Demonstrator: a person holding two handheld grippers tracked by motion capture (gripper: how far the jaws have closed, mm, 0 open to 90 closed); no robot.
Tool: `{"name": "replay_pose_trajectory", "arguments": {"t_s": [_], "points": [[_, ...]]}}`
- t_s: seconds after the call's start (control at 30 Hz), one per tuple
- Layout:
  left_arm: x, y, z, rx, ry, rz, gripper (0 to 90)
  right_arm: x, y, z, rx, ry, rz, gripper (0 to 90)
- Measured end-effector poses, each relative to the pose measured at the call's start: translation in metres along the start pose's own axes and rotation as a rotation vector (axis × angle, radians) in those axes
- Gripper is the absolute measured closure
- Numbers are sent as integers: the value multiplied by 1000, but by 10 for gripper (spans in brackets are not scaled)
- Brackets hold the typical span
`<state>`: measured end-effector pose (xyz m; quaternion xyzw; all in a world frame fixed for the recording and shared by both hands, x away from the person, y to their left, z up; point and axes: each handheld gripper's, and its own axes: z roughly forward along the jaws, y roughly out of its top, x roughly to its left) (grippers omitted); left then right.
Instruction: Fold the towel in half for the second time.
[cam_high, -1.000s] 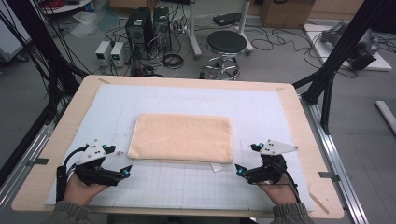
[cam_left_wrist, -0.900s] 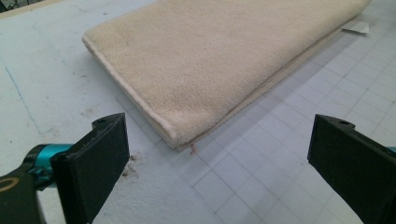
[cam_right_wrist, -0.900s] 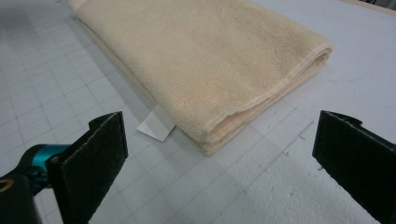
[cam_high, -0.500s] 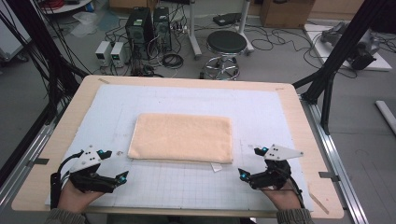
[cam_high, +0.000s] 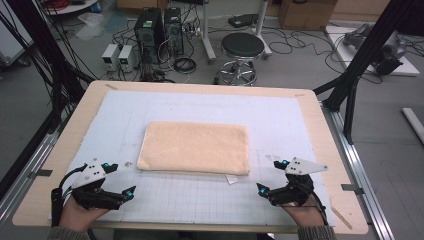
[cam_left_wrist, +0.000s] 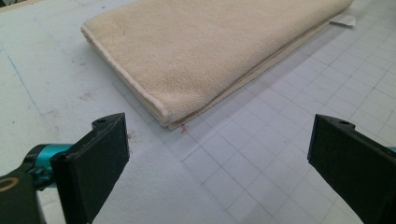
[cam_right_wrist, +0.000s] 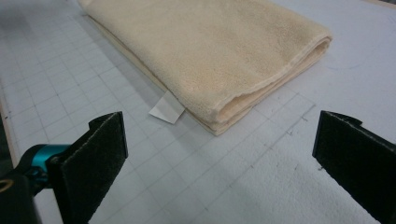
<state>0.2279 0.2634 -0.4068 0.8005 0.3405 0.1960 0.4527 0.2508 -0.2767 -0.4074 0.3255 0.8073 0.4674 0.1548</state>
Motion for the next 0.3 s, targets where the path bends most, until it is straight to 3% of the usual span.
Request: {"name": "replay_pose_trajectory", "arguments": {"t_s": [0.3], "points": [[1, -1, -1, -4, 9, -8, 60, -1, 1, 5, 5, 14, -12, 24]]}}
